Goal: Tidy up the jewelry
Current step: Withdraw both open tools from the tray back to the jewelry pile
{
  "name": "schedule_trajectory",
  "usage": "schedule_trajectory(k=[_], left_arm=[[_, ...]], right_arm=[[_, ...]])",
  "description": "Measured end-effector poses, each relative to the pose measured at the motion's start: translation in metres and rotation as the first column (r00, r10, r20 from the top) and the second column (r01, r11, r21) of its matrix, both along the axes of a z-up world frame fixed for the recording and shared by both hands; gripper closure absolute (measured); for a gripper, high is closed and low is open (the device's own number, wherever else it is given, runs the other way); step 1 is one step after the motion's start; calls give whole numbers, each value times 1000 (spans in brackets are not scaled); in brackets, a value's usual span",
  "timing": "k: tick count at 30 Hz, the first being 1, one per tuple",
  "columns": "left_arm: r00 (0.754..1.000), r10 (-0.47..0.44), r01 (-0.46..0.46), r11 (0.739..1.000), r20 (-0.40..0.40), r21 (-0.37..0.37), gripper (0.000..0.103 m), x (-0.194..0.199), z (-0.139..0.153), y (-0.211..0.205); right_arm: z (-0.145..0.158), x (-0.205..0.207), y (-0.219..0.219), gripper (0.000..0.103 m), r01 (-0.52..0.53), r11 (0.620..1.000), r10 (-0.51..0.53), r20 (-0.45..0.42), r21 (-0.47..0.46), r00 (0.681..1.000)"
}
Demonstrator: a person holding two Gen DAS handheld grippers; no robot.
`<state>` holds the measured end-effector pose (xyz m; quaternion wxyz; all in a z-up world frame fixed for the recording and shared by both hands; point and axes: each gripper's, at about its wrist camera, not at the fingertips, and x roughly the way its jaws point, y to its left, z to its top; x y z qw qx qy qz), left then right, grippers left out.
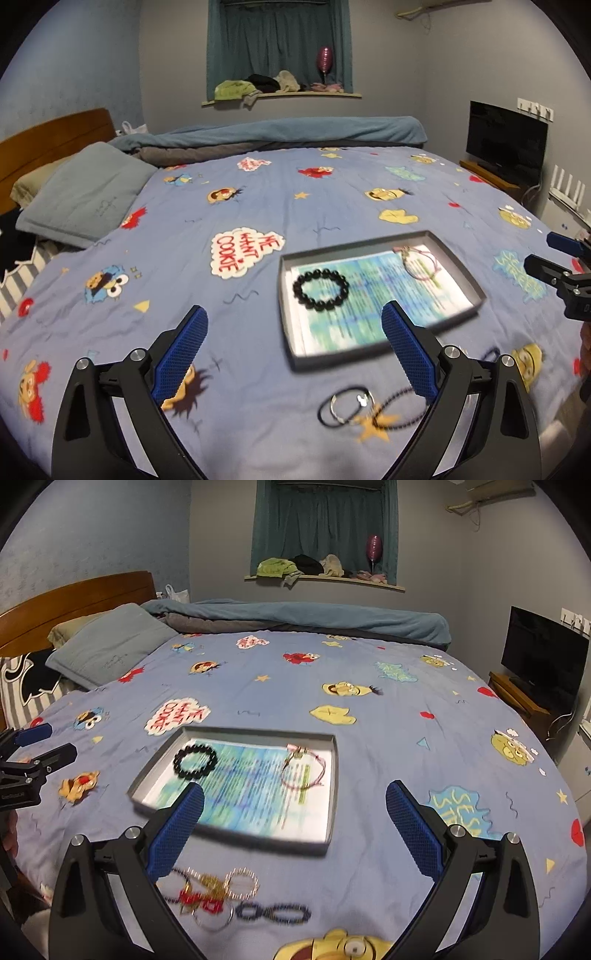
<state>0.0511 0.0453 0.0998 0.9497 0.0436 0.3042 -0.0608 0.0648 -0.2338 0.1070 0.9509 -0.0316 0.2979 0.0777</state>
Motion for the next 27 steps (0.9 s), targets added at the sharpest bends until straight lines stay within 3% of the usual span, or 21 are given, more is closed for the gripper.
schedule_trajectory(k=[8,19,27], left_arm=[[1000,-28,28,1000,5,0,8,-38,-18,-7],[998,-5,4,1000,-59,-12,8,-39,-70,-7],[999,0,0,1000,-53,-2,8,-37,-87,-6]], right_arm=[[-20,-34,2,6,-15,1000,15,-18,-5,1000],[-65,-50,6,6,-7,1000,6,-50,-21,999],[-93,-47,-4,6,28,1000,-28,-62,-12,998]])
